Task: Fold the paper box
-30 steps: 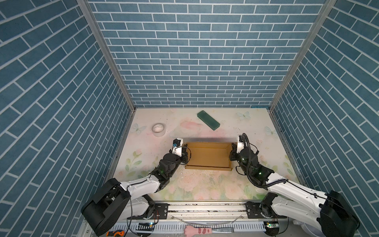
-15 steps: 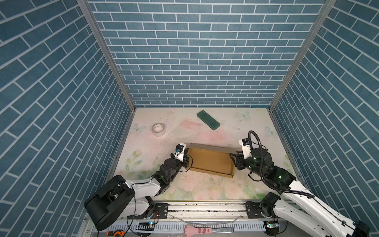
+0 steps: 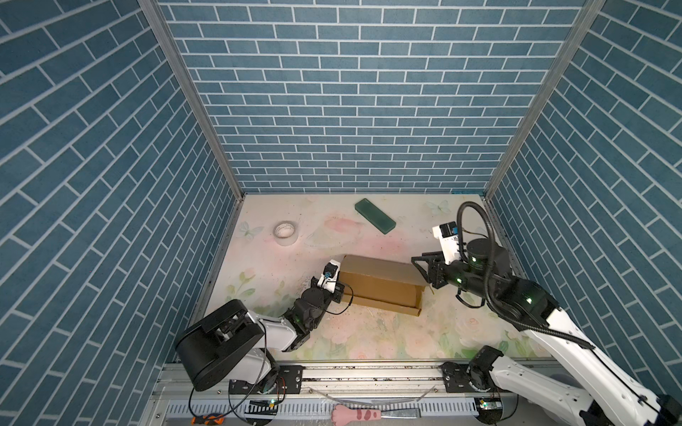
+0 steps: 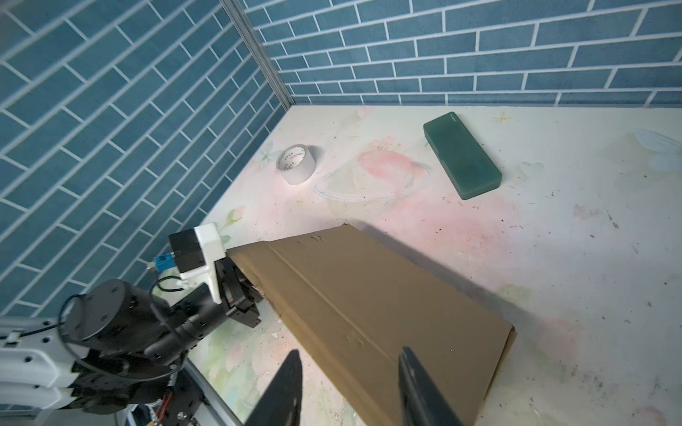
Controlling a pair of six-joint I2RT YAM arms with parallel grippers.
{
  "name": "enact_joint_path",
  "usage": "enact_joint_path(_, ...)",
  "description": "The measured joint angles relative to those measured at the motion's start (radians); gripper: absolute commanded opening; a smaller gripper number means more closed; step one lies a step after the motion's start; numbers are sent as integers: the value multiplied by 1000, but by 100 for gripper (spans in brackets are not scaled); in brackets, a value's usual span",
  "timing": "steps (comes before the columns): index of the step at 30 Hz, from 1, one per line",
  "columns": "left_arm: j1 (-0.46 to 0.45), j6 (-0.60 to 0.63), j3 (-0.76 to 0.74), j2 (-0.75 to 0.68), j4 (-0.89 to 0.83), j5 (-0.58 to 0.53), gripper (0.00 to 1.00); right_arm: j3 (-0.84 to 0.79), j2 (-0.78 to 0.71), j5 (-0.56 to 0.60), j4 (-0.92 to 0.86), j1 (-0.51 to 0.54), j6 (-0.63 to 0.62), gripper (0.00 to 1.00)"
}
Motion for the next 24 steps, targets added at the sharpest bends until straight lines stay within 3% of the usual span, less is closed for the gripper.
enact_joint_path(6, -10, 7, -19, 16, 42, -12, 9, -82, 155, -29, 83, 18, 72, 28)
enact_joint_path(13, -35, 18, -63, -54, -73, -21, 29, -205, 246, -40, 191, 47, 133, 26)
enact_joint_path(19, -64, 0, -89, -342, -309, -57, 42, -317, 336, -46, 333, 46, 172, 24)
enact_joint_path(24, -72, -68, -84, -683, -652, -112, 43, -336, 402, -35, 405, 43, 174, 24)
